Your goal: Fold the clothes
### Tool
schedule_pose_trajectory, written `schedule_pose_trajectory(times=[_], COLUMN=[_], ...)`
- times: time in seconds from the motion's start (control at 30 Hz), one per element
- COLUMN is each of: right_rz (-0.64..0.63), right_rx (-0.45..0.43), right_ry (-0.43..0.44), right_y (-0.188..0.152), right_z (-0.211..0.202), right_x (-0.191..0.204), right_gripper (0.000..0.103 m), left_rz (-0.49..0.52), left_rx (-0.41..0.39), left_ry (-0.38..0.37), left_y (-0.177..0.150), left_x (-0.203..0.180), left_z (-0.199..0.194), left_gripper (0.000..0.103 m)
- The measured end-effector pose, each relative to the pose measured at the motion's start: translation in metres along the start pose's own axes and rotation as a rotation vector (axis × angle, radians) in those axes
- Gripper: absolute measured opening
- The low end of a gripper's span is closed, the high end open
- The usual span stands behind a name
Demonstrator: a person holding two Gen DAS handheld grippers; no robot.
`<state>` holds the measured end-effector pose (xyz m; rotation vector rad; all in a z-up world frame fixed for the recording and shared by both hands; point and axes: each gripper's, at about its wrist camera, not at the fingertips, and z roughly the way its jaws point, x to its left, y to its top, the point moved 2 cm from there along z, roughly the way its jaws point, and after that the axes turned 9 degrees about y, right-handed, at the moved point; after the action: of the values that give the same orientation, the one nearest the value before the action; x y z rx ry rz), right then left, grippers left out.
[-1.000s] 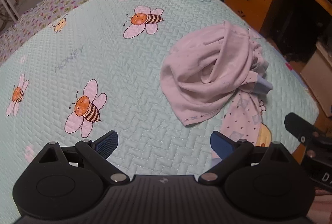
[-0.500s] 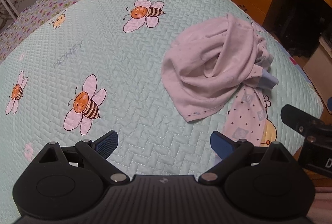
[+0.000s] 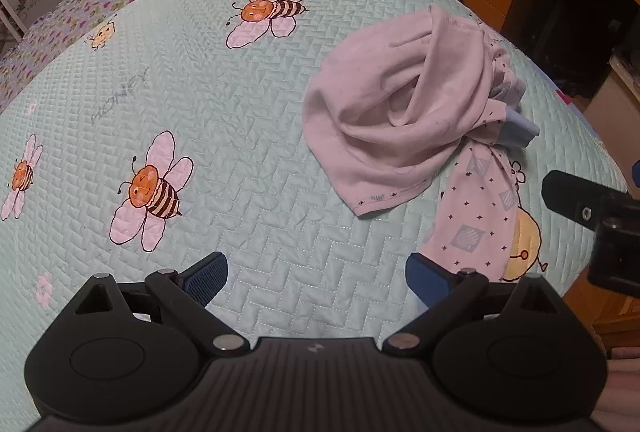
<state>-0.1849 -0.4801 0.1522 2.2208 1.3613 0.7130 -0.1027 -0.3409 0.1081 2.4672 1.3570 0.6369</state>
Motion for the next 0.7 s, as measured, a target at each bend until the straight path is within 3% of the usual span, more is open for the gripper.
schedule_pose_trajectory(times=[0.43,0.53,0.6,0.67,0.7], right_rz=[0.012,0.004,-0.013,-0.039,-0.042], right_rx=[0.016,-0.119,-0.258,-0.350,-0.342], right_ry=[0.001,0.095,0.180,0.234,0.236], right_y=[0.004,0.008,0.007,0.000,-0.001], right_z=[0.019,0.005,-0.008,-0.005,0.003], right_x=[-0.012,-0.021,-0.030,-0.041,-0.046], right_gripper=[0.103,0.102,0.103,0.103,0.103], left_rz=[0.040,-0.020,-0.079,-0.045,-0.026], left_rx=[-0.018,-0.105,-0.182,-0.210,-0.223], left_ry=[0.005,-0.042,-0.064,-0.059,-0.056], left_y=[0.015,0.026,0.033,0.039,0.042], left_x=[-0.010,0.006,0.023,0.020,0.018], left_z=[0.015,0.012,0.012,0.023,0.029], left_gripper=[0.099,0.099,0.099,0.099,0.099])
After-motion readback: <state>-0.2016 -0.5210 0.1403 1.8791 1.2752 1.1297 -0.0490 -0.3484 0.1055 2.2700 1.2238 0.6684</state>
